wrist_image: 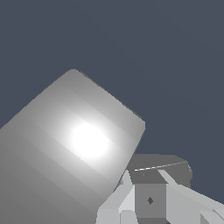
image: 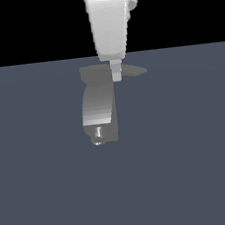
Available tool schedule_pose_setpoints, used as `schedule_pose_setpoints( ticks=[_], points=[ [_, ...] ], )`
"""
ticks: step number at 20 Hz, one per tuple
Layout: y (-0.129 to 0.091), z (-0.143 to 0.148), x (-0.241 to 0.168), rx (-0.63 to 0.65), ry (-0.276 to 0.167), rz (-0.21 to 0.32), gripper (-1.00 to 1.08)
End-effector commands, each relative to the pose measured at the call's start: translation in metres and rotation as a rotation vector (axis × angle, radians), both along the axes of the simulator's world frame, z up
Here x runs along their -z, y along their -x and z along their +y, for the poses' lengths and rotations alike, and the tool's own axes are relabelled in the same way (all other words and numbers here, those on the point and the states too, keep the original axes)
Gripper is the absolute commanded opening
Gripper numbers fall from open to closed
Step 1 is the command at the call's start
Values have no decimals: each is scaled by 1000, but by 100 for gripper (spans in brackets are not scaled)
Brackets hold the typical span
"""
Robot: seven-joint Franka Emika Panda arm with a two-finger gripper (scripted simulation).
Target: Turn on the faucet by rotating a designated handle.
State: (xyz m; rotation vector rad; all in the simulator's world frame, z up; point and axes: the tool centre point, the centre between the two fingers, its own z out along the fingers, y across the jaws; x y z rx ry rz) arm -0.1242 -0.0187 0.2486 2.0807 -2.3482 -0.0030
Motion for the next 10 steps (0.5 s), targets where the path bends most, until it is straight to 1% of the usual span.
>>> schedule_pose_setpoints(
  ticks=[1, 10],
  points=[
    [-9, -12, 0, 6, -1, -5, -100],
    [-31, -48, 0, 13, -1, -5, -100]
  ],
)
